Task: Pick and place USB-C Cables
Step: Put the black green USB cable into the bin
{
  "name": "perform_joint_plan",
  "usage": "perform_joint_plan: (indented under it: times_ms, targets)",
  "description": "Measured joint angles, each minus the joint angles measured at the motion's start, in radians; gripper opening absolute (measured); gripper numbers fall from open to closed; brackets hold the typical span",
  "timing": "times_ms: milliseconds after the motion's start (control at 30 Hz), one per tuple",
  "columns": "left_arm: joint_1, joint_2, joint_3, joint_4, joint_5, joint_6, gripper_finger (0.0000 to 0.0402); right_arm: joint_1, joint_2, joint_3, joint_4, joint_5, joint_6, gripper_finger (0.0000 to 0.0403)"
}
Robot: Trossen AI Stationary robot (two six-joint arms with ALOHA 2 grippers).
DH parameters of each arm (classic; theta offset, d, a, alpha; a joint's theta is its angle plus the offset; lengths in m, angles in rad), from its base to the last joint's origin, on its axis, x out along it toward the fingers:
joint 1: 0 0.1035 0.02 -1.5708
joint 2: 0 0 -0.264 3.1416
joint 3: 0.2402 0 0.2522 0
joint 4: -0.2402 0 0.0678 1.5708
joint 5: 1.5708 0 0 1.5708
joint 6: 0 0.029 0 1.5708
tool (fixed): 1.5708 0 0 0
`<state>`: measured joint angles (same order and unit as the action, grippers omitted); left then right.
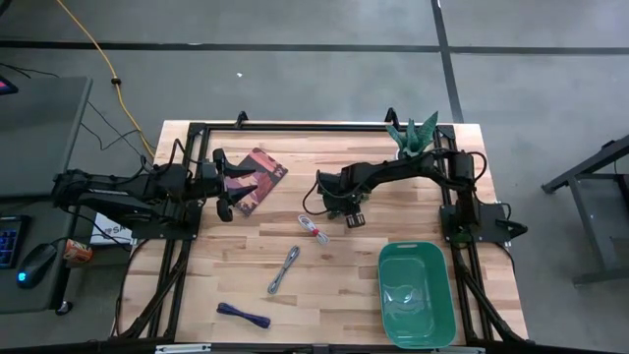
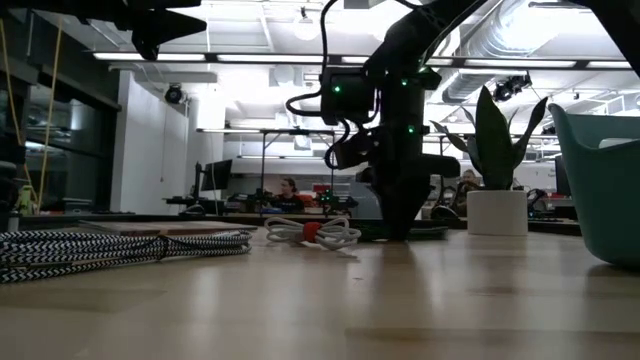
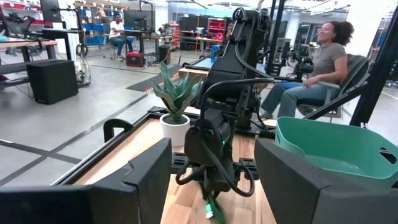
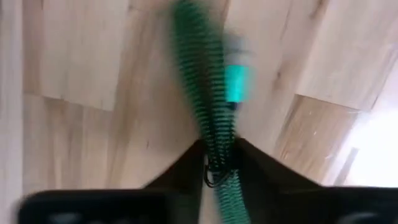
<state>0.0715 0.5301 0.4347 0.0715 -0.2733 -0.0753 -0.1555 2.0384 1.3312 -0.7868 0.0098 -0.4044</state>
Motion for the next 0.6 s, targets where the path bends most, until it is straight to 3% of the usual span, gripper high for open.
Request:
perform_joint_plan:
  times_ms: [100, 200, 600]
  targets:
    - [0.000, 0.000, 0.000, 0.000, 0.000, 0.000, 0.0211, -0.002, 0.000, 0.000, 0.007, -0.001, 0.005, 0.0016]
    - [0.000, 0.000, 0.000, 0.000, 0.000, 0.000, 0.0211, -0.001, 0.000, 0.000, 0.007, 0.003, 0.012, 0.0027]
    - [0.000, 0.000, 0.000, 0.000, 0.000, 0.000, 0.0211, 0.004, -0.008, -0.001, -0.017, -0.011, 0.047, 0.0005]
